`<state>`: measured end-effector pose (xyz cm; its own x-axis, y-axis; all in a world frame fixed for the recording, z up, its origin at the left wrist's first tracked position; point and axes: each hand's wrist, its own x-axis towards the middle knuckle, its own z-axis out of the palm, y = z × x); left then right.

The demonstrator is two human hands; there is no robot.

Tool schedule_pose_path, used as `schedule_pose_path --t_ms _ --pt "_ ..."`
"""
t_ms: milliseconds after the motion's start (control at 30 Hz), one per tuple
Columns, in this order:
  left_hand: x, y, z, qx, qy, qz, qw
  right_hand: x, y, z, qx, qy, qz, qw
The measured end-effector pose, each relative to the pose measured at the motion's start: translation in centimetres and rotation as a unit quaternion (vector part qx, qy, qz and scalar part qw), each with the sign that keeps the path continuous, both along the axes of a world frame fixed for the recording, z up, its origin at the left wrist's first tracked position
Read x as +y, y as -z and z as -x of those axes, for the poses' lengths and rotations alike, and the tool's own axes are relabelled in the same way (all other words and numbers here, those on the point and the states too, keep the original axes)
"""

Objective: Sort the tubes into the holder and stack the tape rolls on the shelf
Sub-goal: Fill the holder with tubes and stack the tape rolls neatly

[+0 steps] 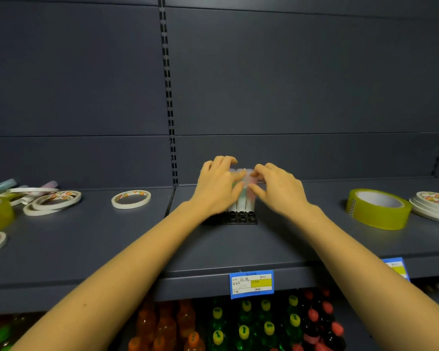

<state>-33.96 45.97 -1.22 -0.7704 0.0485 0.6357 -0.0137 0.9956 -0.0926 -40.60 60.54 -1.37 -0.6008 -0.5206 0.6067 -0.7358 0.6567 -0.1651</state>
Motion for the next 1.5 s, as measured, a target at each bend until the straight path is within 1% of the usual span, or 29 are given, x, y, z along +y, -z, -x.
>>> schedule_pose_path --t_ms 100,133,200,233,300,333,367,500,567,667,767,833,900,1000,1067,1167,1233,1333,1367,1433,1500 --pt "-1.2 -0.2 -1.8 0.078 0.013 -0.098 0.992 -0.1 -1.5 -0.2 -0.019 0.027 -0.034 0.999" --pt "-1.8 -0.4 -2.6 0.095 0.007 -0.127 0.987 -0.2 -2.1 -0.4 -0.011 0.04 -0.049 0.998" --pt "-3.6 -0.8 -4.1 0.097 -0.019 -0.16 0.982 -0.9 -3.0 -1.1 0.041 0.062 -0.059 0.996" --pt "-4.7 -1.0 -4.8 0.091 -0.037 -0.165 0.981 -1.5 -3.4 -1.7 0.063 0.06 -0.038 0.995" --pt "-7.1 -1.0 -6.5 0.075 -0.076 -0.167 0.98 -3.4 -3.7 -3.3 0.067 0.023 0.027 0.997" --pt "-8.3 -0.9 -7.5 0.067 -0.097 -0.166 0.979 -4.7 -3.7 -4.2 0.057 -0.003 0.041 0.998" --pt "-9.4 -0.7 -8.4 0.062 -0.116 -0.167 0.977 -6.1 -3.6 -5.0 0.044 -0.025 0.035 0.998" --pt "-14.2 -0.2 -12.5 0.053 -0.177 -0.18 0.966 -12.4 -2.4 -7.5 -0.028 -0.062 -0.057 0.996" --pt "-16.9 -0.4 -14.6 0.049 -0.202 -0.185 0.961 -15.5 -1.9 -8.1 -0.089 -0.067 -0.094 0.989" --pt "-21.1 -1.3 -17.7 0.054 -0.245 -0.197 0.948 -19.6 -1.4 -8.2 -0.19 -0.065 -0.113 0.973" --pt "-25.2 -2.1 -20.4 0.05 -0.285 -0.197 0.937 -22.9 -1.0 -7.9 -0.231 -0.027 -0.116 0.966" --pt "-27.6 -2.3 -21.8 0.028 -0.307 -0.189 0.932 -24.9 -0.6 -8.0 -0.239 0.012 -0.121 0.963" --pt "-29.6 -2.5 -22.8 0.005 -0.321 -0.186 0.929 -26.6 -0.2 -8.2 -0.241 0.045 -0.146 0.958" --pt "-32.2 -2.5 -23.3 -0.024 -0.333 -0.178 0.926 -28.4 0.4 -8.6 -0.225 0.078 -0.182 0.954" --pt "-33.6 -2.4 -22.8 -0.061 -0.331 -0.169 0.926 -29.2 0.6 -8.5 -0.224 0.09 -0.193 0.951" --pt "-35.2 -2.2 -21.0 -0.121 -0.328 -0.155 0.924 -29.7 0.4 -8.5 -0.227 0.09 -0.196 0.95" --pt "-35.9 -2.0 -19.8 -0.175 -0.335 -0.13 0.916 -30.0 0.2 -8.6 -0.222 0.084 -0.181 0.954" --pt "-36.9 -1.7 -17.9 -0.303 -0.342 -0.088 0.885 -30.2 -0.4 -9.0 -0.215 0.071 -0.151 0.962" --pt "-37.1 -1.5 -17.4 -0.329 -0.344 -0.075 0.876 -30.2 -0.6 -9.2 -0.216 0.065 -0.144 0.963" --pt "-37.5 -1.1 -16.8 -0.348 -0.348 -0.049 0.869 -30.1 -0.9 -9.7 -0.212 0.054 -0.136 0.966" --pt "-37.6 -0.9 -16.4 -0.359 -0.348 -0.043 0.865 -29.9 -1.1 -10.3 -0.204 0.047 -0.12 0.97"
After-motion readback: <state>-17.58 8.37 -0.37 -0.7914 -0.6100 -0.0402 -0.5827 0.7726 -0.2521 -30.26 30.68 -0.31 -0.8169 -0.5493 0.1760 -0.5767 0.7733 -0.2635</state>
